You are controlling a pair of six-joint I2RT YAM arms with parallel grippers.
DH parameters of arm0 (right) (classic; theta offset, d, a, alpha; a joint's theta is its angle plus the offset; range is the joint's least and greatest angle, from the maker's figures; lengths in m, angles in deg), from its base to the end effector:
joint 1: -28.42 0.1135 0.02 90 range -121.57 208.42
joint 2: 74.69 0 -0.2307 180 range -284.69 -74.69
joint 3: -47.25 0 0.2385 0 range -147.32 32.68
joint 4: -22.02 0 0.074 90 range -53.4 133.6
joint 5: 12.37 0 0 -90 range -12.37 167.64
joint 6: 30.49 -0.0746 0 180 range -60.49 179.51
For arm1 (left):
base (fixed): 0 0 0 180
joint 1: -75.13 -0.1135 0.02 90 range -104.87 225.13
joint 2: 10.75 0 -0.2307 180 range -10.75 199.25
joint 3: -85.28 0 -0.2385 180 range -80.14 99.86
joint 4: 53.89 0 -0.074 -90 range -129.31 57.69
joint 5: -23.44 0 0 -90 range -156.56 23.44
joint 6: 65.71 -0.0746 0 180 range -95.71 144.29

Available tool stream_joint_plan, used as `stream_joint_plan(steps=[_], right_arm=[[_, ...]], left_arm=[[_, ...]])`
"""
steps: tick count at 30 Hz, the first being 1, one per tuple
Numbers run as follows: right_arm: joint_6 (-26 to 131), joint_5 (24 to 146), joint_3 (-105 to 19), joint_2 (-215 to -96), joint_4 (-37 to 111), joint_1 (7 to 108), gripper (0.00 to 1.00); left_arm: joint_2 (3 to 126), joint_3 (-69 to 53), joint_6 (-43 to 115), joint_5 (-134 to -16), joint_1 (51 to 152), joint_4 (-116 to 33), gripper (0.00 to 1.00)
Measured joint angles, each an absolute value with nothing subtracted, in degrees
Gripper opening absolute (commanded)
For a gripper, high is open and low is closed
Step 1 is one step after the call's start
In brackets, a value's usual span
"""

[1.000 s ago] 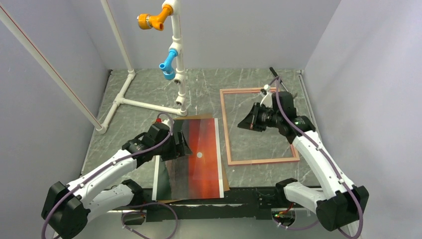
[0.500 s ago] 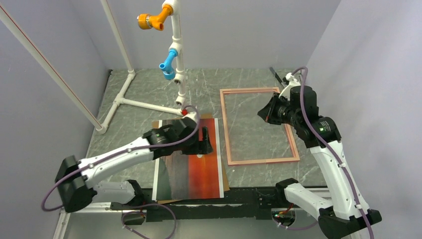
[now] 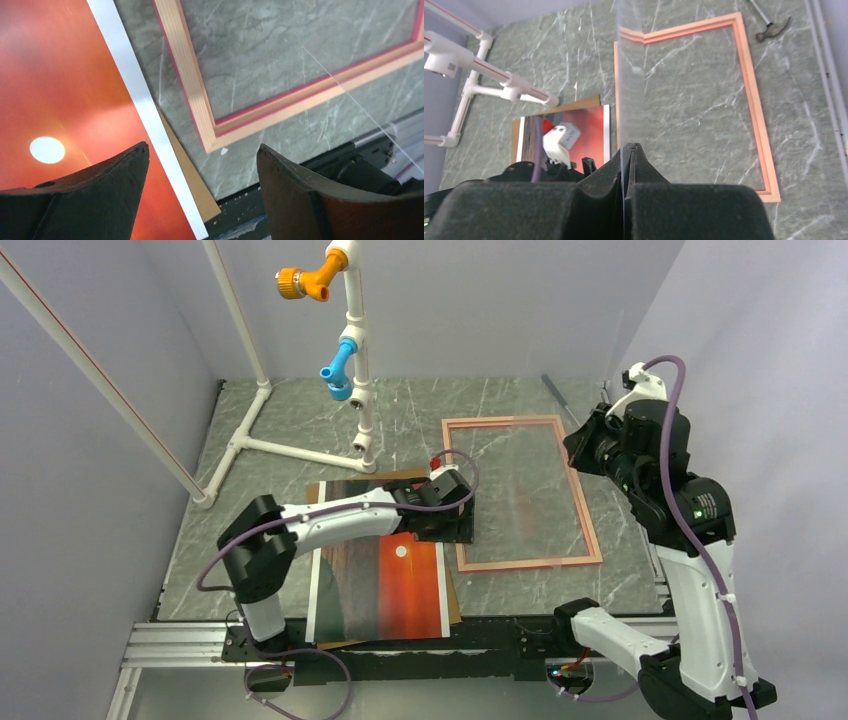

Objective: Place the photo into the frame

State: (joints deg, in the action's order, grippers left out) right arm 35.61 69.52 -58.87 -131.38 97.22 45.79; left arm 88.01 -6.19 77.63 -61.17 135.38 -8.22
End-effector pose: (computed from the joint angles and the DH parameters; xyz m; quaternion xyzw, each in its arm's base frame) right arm 0.1764 0.0442 0.4232 0.0857 0.8413 0.1308 0.5174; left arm 0.1912 -0.3203 0.1764 0.0438 0.9541 -0.2204 0.1980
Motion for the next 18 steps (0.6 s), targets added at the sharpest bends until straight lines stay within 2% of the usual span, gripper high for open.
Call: stream_joint_plan(steps=[12,18], right_arm=[[37.5,66.3,-62.1,-133.5,100.1,45.7,0.00],[37.5,67.2,-60.8,-133.9,100.4,45.7,0.00]], left_arm=[[100.0,0.6,78.1,-59.4,135.1,-8.2,0.73],[104.8,2.6,79.0,-60.3,134.4,-8.4,0.62]])
